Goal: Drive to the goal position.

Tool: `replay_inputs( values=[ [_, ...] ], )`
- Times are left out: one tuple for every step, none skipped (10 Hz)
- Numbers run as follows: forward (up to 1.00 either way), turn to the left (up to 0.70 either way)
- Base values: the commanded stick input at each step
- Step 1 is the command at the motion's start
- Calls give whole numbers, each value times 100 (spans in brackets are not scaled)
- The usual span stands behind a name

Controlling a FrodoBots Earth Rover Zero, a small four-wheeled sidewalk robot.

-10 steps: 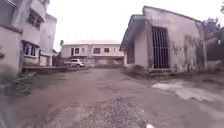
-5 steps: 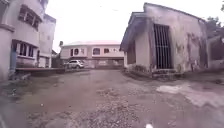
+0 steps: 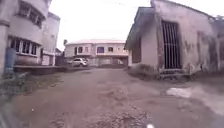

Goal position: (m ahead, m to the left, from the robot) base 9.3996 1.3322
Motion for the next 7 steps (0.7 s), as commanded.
replay_inputs(
  values=[
    [70,0],
    [70,0],
    [70,0],
    [70,0],
    [70,0],
    [70,0],
    [70,0]
  ],
)
